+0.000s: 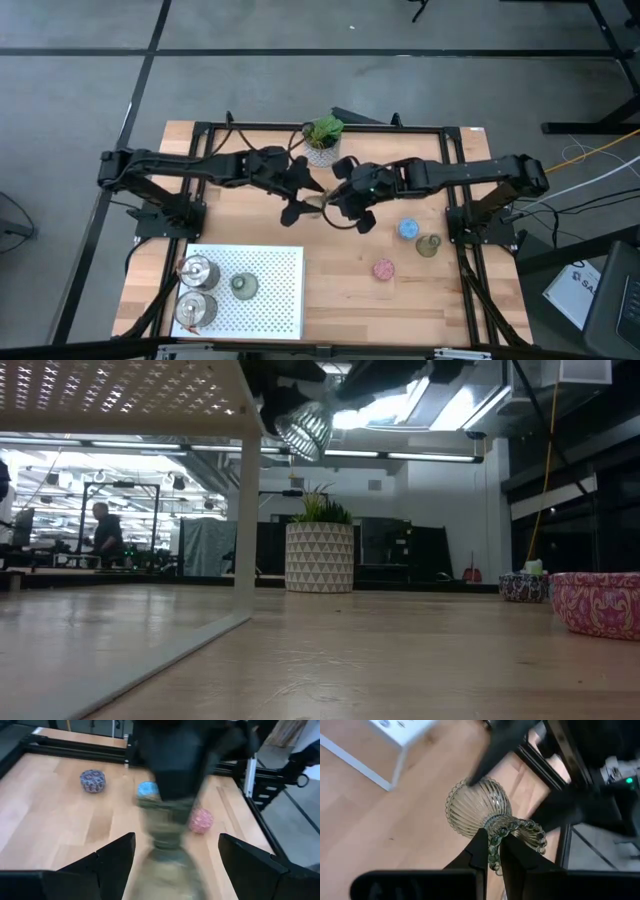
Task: Pick & Place candle stick holders
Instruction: Put the top transparent candle holder on the shelf
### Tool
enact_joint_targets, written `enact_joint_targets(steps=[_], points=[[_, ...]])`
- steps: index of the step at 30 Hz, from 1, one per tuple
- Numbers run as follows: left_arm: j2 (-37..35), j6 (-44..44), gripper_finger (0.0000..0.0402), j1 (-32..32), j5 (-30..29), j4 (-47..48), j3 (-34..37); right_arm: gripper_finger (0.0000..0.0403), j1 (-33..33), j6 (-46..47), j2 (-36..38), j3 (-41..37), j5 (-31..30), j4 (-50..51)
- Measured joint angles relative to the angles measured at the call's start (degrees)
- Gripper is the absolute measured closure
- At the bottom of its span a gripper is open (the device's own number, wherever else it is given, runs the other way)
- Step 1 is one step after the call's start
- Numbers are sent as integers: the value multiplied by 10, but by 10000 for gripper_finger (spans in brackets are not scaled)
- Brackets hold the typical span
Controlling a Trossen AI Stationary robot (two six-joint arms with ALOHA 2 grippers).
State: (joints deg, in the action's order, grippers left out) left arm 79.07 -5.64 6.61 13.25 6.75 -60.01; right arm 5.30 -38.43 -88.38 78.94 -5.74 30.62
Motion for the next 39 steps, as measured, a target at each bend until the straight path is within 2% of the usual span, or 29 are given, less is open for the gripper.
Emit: enact_joint_targets(steps=[6, 10, 12, 24, 28, 39], points=[[12, 1, 118, 0, 6, -3, -2, 373, 22, -23, 0, 0, 1, -19], [16, 14, 121, -5, 48, -5, -2, 373, 26, -30, -1, 0, 1, -28], [16, 19, 132, -9, 51, -5, -2, 373, 26, -30, -1, 0, 1, -29], [15, 9, 282, -10, 46, -10, -2, 373, 26, -32, -1, 0, 2, -36], [15, 12, 284, -9, 47, -6, -3, 363, 26, -29, -1, 0, 4, -39], [15, 41, 286, -10, 44, 43, 0, 286, 26, 56, 0, 0, 6, -45]])
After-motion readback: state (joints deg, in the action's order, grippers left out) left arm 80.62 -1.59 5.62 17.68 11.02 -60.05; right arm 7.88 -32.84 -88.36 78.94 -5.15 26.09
